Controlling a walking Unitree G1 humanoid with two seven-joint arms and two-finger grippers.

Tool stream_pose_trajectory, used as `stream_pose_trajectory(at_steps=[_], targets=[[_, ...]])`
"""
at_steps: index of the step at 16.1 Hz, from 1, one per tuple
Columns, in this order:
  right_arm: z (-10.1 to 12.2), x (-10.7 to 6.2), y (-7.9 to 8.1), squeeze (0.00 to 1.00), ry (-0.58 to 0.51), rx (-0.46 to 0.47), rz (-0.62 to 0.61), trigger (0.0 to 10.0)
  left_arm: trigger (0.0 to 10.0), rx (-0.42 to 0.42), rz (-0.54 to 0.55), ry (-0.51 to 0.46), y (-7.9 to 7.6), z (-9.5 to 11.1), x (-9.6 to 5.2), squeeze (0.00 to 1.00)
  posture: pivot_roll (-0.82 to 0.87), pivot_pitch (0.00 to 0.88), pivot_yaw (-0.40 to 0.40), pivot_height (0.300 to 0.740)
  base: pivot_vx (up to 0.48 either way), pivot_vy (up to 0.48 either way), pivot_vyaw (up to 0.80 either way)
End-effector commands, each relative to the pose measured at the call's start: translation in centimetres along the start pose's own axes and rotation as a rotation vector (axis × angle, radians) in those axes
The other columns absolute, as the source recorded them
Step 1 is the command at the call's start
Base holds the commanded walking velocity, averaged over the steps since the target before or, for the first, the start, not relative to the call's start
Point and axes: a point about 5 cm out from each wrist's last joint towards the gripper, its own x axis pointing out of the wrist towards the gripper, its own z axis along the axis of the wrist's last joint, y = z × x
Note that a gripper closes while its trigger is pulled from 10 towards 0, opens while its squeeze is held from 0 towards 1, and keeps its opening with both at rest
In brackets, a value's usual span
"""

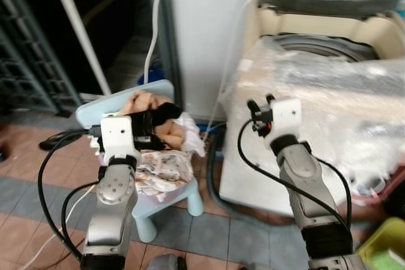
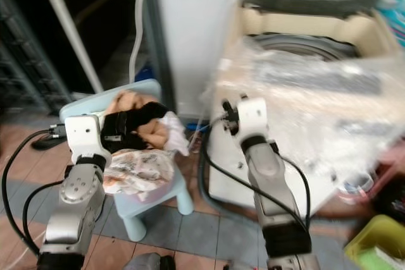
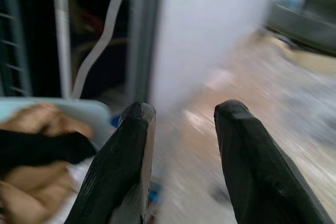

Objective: Clothes washing

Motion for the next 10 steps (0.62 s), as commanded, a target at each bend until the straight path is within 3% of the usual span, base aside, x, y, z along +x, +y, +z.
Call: stream_pose_trajectory(at_steps=[1, 5, 6, 7, 8, 9, 10], targets=[[0.4, 0.1, 0.7, 0.00, -0.006, 0.028, 0.052, 10.0, 10.0, 0.003, 0.027, -0.008, 0.5, 0.4, -0.1, 0.00, -0.03, 0.000, 0.047, 0.740, 0.000, 0.000, 0.78], [0.2, -0.1, 1.3, 0.00, 0.008, 0.033, 0.110, 10.0, 10.0, 0.003, 0.032, -0.002, 0.5, 0.3, -0.2, 0.00, -0.03, 0.000, 0.043, 0.740, 0.000, 0.000, 0.78], [0.1, -0.1, 1.4, 0.46, 0.009, 0.027, 0.127, 10.0, 10.0, 0.002, 0.033, 0.000, 0.5, 0.3, -0.2, 0.00, -0.03, 0.000, 0.042, 0.740, 0.000, 0.000, 0.78], [0.1, -0.1, 1.5, 0.46, 0.010, 0.025, 0.132, 10.0, 10.0, 0.002, 0.034, 0.000, 0.5, 0.3, -0.2, 0.00, -0.03, 0.000, 0.042, 0.740, 0.000, 0.000, 0.78], [0.1, -0.1, 1.6, 0.78, 0.013, 0.019, 0.149, 10.0, 10.0, 0.001, 0.034, 0.002, 0.4, 0.3, -0.2, 0.00, -0.03, 0.000, 0.041, 0.740, 0.000, 0.000, 0.77], [0.0, -0.1, 1.7, 0.85, 0.018, 0.026, 0.154, 10.0, 10.0, 0.001, 0.034, 0.004, 0.4, 0.3, -0.2, 0.00, -0.03, 0.000, 0.041, 0.740, 0.000, 0.000, 0.77], [-0.1, -0.2, 1.8, 1.00, 0.031, 0.041, 0.164, 10.0, 10.0, -0.001, 0.035, 0.006, 0.4, 0.3, -0.2, 0.00, -0.03, 0.000, 0.040, 0.740, 0.000, 0.000, 0.77]])
